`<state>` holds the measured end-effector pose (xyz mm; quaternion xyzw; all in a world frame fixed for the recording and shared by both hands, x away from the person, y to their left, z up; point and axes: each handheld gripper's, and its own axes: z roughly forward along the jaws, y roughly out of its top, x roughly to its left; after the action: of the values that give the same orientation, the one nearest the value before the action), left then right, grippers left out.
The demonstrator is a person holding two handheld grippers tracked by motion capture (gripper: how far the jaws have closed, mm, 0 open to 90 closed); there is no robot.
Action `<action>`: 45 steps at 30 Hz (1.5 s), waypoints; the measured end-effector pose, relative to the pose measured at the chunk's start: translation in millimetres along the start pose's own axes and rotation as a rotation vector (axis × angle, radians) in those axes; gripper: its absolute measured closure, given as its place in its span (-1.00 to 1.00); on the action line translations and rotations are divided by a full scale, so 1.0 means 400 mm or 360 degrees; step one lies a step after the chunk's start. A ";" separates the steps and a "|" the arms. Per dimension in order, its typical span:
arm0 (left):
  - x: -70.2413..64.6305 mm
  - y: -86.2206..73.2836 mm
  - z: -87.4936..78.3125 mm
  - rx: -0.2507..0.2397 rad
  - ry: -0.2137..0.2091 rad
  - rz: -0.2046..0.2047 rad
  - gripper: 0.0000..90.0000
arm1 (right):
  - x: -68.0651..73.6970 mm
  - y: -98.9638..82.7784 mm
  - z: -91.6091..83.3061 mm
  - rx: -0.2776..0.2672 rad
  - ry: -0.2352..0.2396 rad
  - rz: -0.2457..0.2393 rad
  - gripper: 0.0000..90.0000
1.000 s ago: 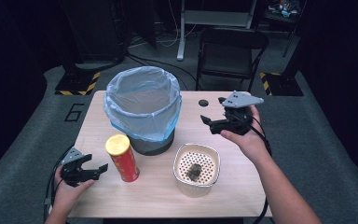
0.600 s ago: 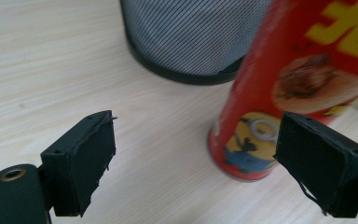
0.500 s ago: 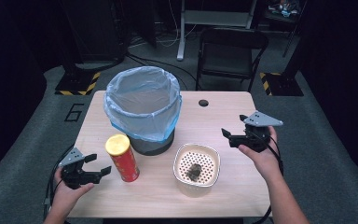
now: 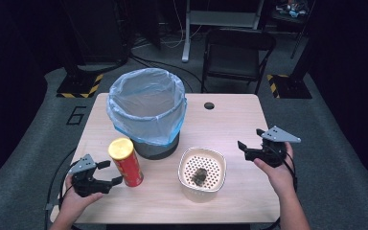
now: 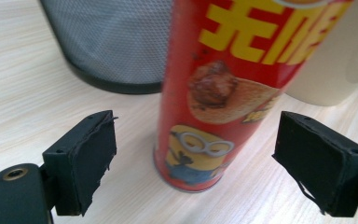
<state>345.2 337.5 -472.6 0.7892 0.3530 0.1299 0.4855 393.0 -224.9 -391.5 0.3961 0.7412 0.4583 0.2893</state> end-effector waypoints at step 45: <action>-0.037 0.022 0.086 0.0028 0.0002 0.0230 -0.46 | -0.062 -0.200 0.025 0.0237 -0.0191 0.0156 -0.63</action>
<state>357.3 301.7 -479.9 0.8168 0.2965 0.1619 0.4677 388.2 -263.0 -466.7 0.4789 0.7344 0.3910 0.2802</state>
